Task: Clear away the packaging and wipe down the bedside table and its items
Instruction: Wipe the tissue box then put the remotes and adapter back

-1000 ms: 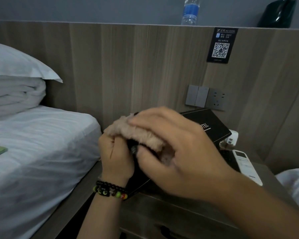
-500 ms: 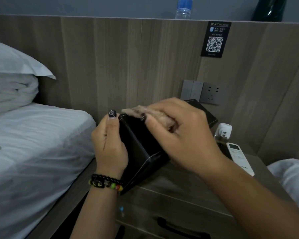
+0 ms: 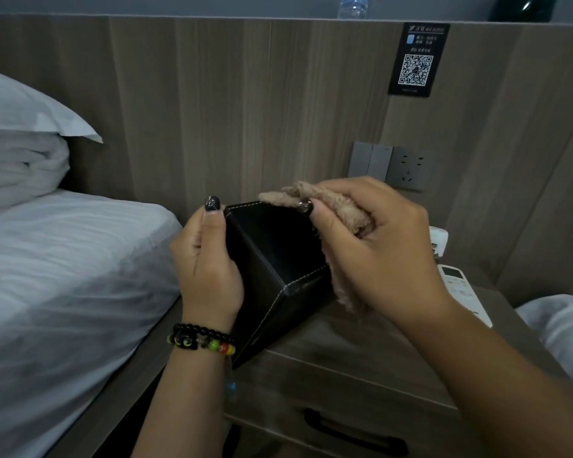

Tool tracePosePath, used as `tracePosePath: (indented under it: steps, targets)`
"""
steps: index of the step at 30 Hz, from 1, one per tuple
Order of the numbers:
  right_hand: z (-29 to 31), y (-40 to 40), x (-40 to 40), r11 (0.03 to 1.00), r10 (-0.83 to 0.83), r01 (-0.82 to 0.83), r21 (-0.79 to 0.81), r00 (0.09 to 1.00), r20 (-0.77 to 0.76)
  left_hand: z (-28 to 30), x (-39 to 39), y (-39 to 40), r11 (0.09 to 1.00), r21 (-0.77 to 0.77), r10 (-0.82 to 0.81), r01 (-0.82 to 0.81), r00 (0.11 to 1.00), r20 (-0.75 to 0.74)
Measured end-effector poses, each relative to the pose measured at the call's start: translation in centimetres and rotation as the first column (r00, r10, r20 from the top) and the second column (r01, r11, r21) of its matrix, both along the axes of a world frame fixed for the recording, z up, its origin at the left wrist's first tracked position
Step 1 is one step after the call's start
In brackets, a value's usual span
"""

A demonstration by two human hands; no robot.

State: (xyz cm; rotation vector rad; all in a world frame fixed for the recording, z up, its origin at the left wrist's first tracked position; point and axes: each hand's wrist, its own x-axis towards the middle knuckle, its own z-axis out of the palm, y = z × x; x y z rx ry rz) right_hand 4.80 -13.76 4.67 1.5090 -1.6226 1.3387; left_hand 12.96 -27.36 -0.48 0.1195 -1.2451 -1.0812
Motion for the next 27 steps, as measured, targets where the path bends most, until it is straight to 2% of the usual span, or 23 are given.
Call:
tracePosePath:
  steps: [4, 7, 9, 15, 17, 23, 27]
  targets:
    - [-0.1, -1.0, 3.2, 0.994, 0.088, -0.078, 0.083, 0.988, -0.124, -0.2, -0.2, -0.9, 0.993, 0.022, -0.118, 0.119, 0.991, -0.064]
    - [0.6, -1.5, 3.1, 0.990, 0.107, -0.093, 0.104, 0.985, -0.134, -0.1, 0.0, -0.7, 0.997, -0.005, -0.082, 0.082, 0.995, -0.049]
    - [1.1, -1.5, 1.7, 0.996, 0.055, -0.048, 0.069, 0.994, -0.096, -0.1, 0.0, -0.4, 0.999, -0.006, -0.033, 0.033, 0.999, -0.032]
    - [2.2, -1.5, -4.0, 0.984, -0.173, 0.158, 0.086, 0.965, 0.198, -0.2, 0.0, -0.1, 1.000, 0.004, 0.031, -0.031, 0.999, -0.020]
    - [2.2, -1.6, -4.0, 0.981, -0.193, 0.180, 0.079, 0.955, 0.223, -0.1, 0.0, -0.1, 0.999, -0.008, 0.051, -0.051, 0.999, -0.011]
    - [1.3, -1.6, 2.0, 0.991, -0.018, 0.031, 0.132, 0.995, -0.099, 0.0, 0.2, -0.1, 1.000, -0.012, -0.021, 0.021, 0.998, -0.059]
    - [0.7, -0.7, 0.8, 0.998, -0.014, 0.023, 0.061, 0.989, -0.148, -0.1, 0.5, 0.4, 0.997, -0.032, 0.073, -0.073, 0.997, -0.023]
